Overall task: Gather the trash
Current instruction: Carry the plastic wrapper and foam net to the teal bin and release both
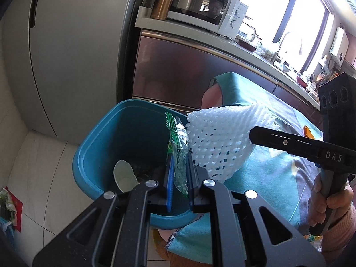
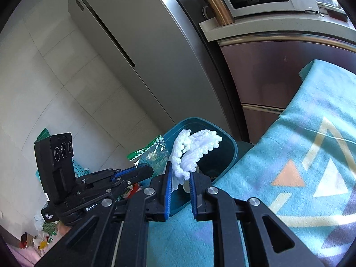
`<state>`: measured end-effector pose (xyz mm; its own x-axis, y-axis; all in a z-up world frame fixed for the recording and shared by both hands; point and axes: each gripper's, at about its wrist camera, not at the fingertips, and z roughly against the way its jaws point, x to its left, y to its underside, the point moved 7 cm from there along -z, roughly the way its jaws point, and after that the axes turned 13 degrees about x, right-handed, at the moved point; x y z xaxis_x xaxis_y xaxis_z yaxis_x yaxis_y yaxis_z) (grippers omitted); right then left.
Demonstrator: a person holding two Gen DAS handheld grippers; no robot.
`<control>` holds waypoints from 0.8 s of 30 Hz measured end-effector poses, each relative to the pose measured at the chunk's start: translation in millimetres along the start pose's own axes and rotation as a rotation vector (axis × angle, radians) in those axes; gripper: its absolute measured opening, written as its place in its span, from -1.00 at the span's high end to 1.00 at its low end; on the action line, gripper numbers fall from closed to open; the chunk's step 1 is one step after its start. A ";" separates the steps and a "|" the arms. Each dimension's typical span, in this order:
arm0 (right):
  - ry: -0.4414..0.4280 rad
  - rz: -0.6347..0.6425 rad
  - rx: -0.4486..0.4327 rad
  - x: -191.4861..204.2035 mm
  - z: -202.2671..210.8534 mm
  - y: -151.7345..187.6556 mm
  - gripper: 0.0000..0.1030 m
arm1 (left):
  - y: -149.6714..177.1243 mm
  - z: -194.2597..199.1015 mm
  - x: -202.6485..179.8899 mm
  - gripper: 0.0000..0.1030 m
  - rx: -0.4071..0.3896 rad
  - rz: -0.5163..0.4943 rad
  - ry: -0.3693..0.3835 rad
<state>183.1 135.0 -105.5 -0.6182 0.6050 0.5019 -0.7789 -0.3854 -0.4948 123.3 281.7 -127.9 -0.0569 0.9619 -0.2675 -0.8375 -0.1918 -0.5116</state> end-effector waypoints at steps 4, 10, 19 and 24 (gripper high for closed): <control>0.015 -0.011 0.038 -4.2 -16.4 -4.7 0.72 | -1.0 -16.3 4.2 0.79 0.028 0.007 -0.007; 0.050 -0.019 0.095 -8.0 -37.5 -8.2 0.66 | -3.9 -37.7 8.4 0.79 0.060 0.024 0.000; 0.045 -0.033 0.098 -12.3 -41.5 -4.4 0.52 | -5.0 -63.9 12.4 0.73 0.095 0.059 0.029; 0.030 -0.039 0.078 -15.9 -33.6 -0.6 0.48 | -2.1 -61.0 5.9 0.58 0.080 0.051 0.032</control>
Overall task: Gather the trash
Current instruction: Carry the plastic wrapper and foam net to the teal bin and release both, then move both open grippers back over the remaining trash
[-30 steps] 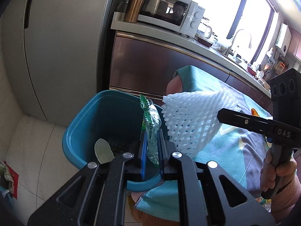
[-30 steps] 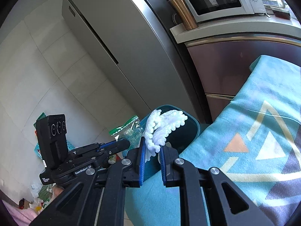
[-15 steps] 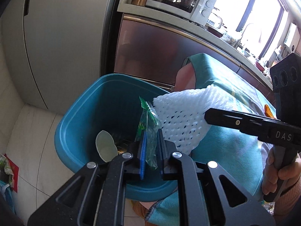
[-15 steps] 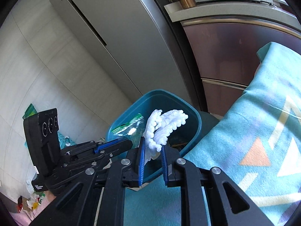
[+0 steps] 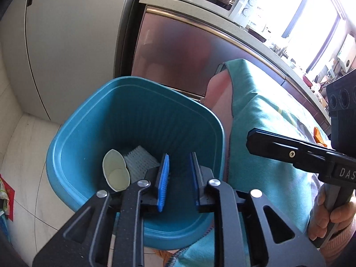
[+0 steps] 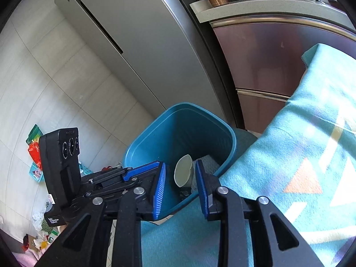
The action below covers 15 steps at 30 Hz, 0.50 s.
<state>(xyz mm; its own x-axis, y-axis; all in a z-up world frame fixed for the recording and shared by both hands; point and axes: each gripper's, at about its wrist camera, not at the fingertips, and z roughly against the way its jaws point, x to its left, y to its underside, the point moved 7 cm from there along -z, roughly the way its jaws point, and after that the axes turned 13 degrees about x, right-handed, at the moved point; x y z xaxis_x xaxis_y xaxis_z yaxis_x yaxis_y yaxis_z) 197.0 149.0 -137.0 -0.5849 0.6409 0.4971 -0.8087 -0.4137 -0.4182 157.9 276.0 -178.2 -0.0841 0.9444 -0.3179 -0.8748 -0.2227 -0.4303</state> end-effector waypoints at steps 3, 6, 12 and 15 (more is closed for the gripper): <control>-0.007 -0.005 -0.019 -2.3 7.4 3.2 0.48 | 0.5 10.1 -9.5 0.44 -0.028 -0.025 -0.007; -0.002 0.009 -0.056 -2.5 23.3 12.1 0.47 | 0.3 24.4 -23.1 0.33 -0.066 -0.057 -0.003; 0.036 0.036 -0.159 -4.4 70.4 36.2 0.40 | 4.0 49.6 -66.4 0.15 -0.133 -0.159 0.036; 0.063 0.020 -0.217 -12.5 97.8 52.6 0.35 | 7.0 54.2 -93.1 0.13 -0.140 -0.216 0.081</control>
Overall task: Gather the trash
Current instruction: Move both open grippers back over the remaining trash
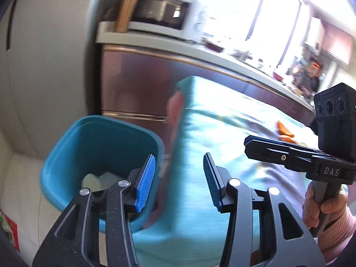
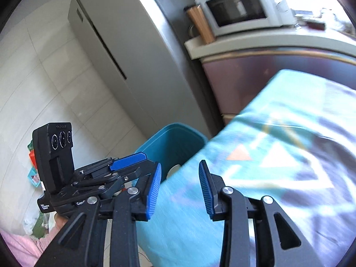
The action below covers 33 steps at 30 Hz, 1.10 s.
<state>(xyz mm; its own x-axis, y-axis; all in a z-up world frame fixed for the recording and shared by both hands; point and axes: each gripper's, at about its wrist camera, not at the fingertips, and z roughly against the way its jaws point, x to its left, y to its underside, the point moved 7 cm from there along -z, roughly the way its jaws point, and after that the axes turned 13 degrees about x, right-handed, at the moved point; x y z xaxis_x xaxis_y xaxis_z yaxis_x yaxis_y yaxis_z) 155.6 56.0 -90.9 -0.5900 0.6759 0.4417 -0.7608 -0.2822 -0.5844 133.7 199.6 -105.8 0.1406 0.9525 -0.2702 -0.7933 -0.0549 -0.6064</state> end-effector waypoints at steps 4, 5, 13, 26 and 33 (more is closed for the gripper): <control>0.042 -0.026 -0.068 -14.8 39.8 13.7 0.34 | -2.9 -6.7 -48.9 0.11 0.006 -0.084 0.065; 0.051 -0.034 -0.082 -19.4 50.2 17.9 0.34 | -3.1 -9.0 -60.5 0.11 0.010 -0.103 0.080; 0.170 -0.170 -0.190 -67.4 121.8 70.7 0.33 | 4.0 -38.9 -157.8 0.11 0.081 -0.253 0.197; 0.366 -0.470 -0.333 -158.4 220.9 163.7 0.31 | 10.6 -102.2 -276.9 0.05 0.241 -0.357 0.378; 0.407 -0.578 -0.394 -192.6 254.5 195.0 0.14 | 4.1 -135.8 -311.4 -0.08 0.311 -0.329 0.419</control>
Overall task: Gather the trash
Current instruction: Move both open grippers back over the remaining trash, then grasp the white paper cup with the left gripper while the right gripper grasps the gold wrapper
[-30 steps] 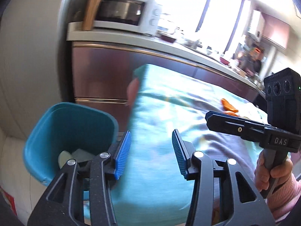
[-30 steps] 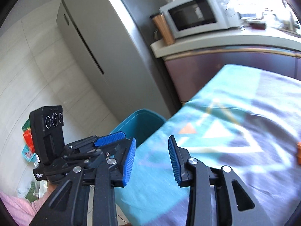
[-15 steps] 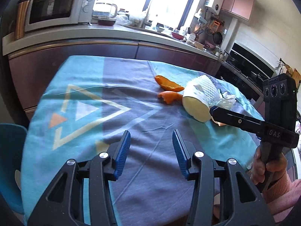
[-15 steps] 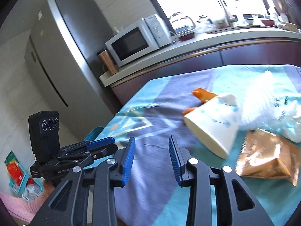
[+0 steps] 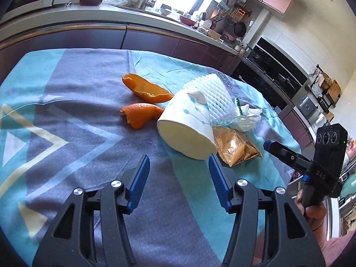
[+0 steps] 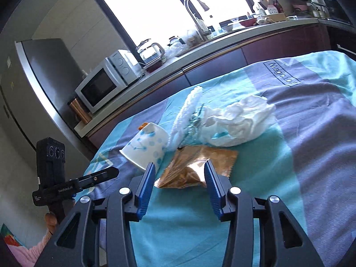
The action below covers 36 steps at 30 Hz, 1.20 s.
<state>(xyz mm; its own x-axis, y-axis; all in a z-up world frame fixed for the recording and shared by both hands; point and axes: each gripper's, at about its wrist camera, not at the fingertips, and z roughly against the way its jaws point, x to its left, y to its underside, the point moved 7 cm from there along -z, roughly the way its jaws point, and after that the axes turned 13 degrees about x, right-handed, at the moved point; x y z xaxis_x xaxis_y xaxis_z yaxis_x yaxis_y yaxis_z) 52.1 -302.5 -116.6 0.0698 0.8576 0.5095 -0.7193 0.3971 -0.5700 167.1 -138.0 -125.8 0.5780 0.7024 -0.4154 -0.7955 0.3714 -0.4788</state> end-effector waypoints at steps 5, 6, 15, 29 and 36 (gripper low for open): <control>0.011 -0.075 0.020 -28.2 -4.2 4.7 0.00 | -13.9 -14.5 0.9 -0.15 0.019 0.024 0.013; 0.003 -0.091 0.031 -31.0 -7.5 6.6 0.00 | -16.1 -15.6 1.7 -0.19 0.020 0.033 0.013; -0.098 -0.137 0.075 -26.6 -18.2 9.2 -0.02 | -34.7 -34.9 3.8 -0.24 0.056 0.089 0.070; -0.125 -0.151 0.086 -22.9 -18.5 13.8 0.28 | -47.1 -57.9 0.8 -0.09 0.077 0.145 0.159; -0.146 -0.150 0.093 -23.6 -18.6 17.9 0.42 | -45.0 -53.4 0.1 0.19 0.051 0.140 0.160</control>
<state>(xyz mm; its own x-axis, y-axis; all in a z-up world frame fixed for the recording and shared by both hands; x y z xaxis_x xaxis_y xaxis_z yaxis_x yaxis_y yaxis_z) 50.4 -309.5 -150.8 0.0854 0.7321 0.6758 -0.7694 0.4794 -0.4221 212.6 -187.1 -145.6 0.4796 0.6452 -0.5947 -0.8758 0.3100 -0.3699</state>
